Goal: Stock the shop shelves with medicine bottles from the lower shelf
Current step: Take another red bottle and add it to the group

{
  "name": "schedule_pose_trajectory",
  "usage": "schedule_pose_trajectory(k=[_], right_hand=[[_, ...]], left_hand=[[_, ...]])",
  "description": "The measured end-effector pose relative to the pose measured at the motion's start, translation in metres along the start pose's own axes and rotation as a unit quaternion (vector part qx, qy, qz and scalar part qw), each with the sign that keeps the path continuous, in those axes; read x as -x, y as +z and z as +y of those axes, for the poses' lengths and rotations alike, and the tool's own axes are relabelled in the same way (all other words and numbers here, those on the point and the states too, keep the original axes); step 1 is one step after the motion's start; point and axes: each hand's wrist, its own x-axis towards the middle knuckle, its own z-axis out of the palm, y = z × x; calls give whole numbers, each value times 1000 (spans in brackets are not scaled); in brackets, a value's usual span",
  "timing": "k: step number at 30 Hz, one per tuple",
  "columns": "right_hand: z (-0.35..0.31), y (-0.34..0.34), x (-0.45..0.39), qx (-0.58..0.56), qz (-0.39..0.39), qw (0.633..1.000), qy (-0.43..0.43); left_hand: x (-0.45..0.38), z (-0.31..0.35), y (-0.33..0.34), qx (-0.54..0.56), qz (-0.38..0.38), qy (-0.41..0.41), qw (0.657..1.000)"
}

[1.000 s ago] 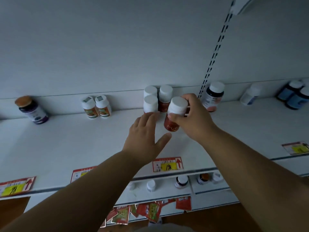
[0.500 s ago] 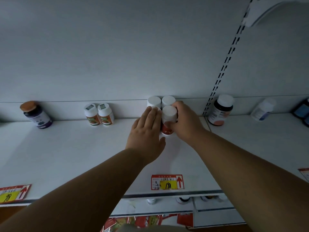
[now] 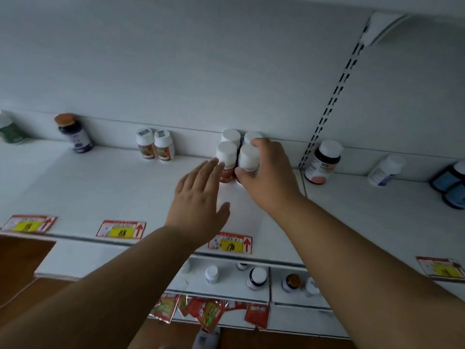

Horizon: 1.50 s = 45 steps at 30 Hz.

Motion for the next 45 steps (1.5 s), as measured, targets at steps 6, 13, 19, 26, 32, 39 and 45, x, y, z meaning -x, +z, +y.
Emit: schedule_pose_trajectory(k=[6, 13, 19, 26, 32, 39, 45], right_hand=[[-55, -1, 56, -74, -18, 992, -101], [-152, 26, 104, -117, -70, 979, -149], [-252, 105, 130, -122, -77, 984, -102], [-325, 211, 157, -106, -166, 980, -31], [-289, 324, 145, -52, -230, 971, 36], [-187, 507, 96, -26, -236, 966, 105], [-123, 623, 51, -20, -177, 978, 110]], left_hand=[[90, -6, -35, 7, -21, -79, 997], [152, -82, -83, 12, 27, -100, 995], [226, -191, -104, 20, -6, -78, 997], [277, -312, -106, 38, -84, -115, 989], [256, -376, -19, 67, -120, -144, 980], [232, -446, 120, 97, -78, -231, 965], [215, -482, 204, 144, -17, -286, 947]])
